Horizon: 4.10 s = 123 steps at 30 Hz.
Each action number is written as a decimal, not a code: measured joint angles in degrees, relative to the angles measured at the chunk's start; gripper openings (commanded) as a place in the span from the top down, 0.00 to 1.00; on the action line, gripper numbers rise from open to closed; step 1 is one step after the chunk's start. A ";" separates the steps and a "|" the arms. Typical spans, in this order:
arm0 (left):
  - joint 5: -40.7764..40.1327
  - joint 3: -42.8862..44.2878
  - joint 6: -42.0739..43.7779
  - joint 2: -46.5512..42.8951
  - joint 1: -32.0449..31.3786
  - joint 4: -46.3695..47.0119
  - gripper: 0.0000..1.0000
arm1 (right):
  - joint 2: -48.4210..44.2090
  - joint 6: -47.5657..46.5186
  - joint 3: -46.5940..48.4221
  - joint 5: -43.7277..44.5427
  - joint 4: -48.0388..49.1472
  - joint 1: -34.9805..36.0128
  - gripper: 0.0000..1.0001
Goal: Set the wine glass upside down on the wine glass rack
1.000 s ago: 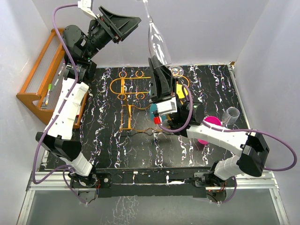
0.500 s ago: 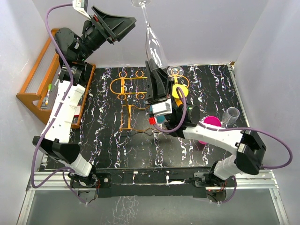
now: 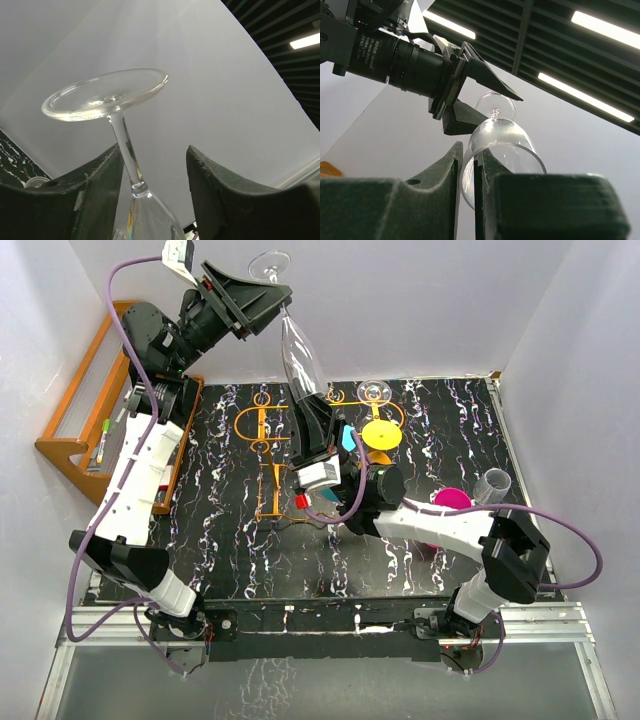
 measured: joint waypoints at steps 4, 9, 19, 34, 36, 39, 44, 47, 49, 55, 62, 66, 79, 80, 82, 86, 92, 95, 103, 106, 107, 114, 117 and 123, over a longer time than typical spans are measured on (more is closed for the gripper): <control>0.07 -2.32 -0.57 -0.79 0.11 -0.24 0.69 | 0.98 -0.28 0.44 0.13 0.02 0.00 0.92; 0.09 -3.76 -0.79 -1.03 0.13 -0.81 0.68 | 1.42 -0.66 0.74 1.77 0.07 0.04 0.92; 0.07 -4.07 -1.31 -1.25 0.13 -1.36 0.99 | 1.77 -0.83 0.76 2.78 0.48 0.11 0.92; 2.82 0.50 5.77 -1.11 0.33 -2.03 1.00 | 2.47 2.99 -0.42 -0.11 -0.13 0.11 0.61; 3.52 3.19 8.98 -0.92 0.33 -2.99 1.00 | 2.05 4.26 -1.64 -1.40 -0.87 0.17 0.21; 4.04 5.79 13.03 -0.92 0.33 -3.89 1.00 | 0.74 5.92 -3.65 -3.28 -2.34 0.33 0.02; 3.67 8.52 23.87 -0.92 0.33 -8.87 1.00 | -3.30 8.09 -7.63 -4.31 -4.02 1.84 0.02; 1.42 8.92 35.45 -1.14 0.28 -13.27 1.00 | -7.06 12.28 -11.45 -4.81 -5.20 3.65 0.02; -0.68 7.87 42.40 -1.31 0.48 -14.71 1.00 | -10.51 16.61 -13.44 -4.98 -6.78 4.63 0.02; -2.40 -2.29 56.70 -1.64 5.81 -11.80 1.00 | -22.03 35.30 -3.34 3.80 -33.07 5.97 0.02; 8.11 -18.18 55.65 -1.09 18.14 4.17 1.00 | -32.00 47.43 5.29 10.82 -56.81 6.01 0.02; 14.10 -28.30 53.02 -1.38 20.76 16.68 1.00 | -36.54 50.82 3.72 13.40 -61.79 6.01 0.02; 25.59 -45.24 47.32 -0.70 20.96 47.32 1.00 | -41.57 58.42 1.42 20.63 -72.50 5.99 0.02; 26.05 -45.31 46.14 -0.22 20.96 49.75 1.00 | -41.90 58.99 1.42 20.94 -73.02 5.99 0.02; 26.88 -45.38 44.37 0.83 20.96 53.57 1.00 | -42.51 59.80 1.42 21.46 -73.90 6.01 0.02; 27.98 -45.46 42.53 3.30 20.96 58.86 1.00 | -43.82 61.66 1.42 22.88 -75.08 5.99 0.02; 28.20 -45.90 41.79 8.26 20.96 63.56 1.00 | -41.46 65.29 7.67 25.00 -82.95 6.01 0.02; 28.13 -46.21 41.72 10.67 20.92 65.33 1.00 | -39.69 67.12 10.82 28.02 -85.37 6.01 0.02; 27.78 -47.19 41.83 14.05 19.08 70.42 1.00 | -39.36 83.12 13.03 47.10 -106.81 6.01 0.08; 27.85 -47.19 41.79 14.88 18.29 72.04 1.00 | -41.20 89.48 13.07 52.06 -114.79 6.05 0.08; 27.87 -47.19 41.79 15.15 17.99 72.46 1.00 | -41.38 91.45 13.38 53.42 -117.72 6.05 0.08; 27.67 -47.21 41.59 15.58 16.92 74.05 1.00 | -35.98 96.70 17.31 57.83 -125.50 6.03 0.06; 27.69 -47.25 41.59 15.58 16.79 74.20 1.00 | -34.73 95.76 15.34 57.90 -124.41 6.05 0.06; 27.76 -49.18 41.59 14.88 16.28 74.47 1.00 | -36.52 95.45 14.47 58.34 -123.45 6.05 0.06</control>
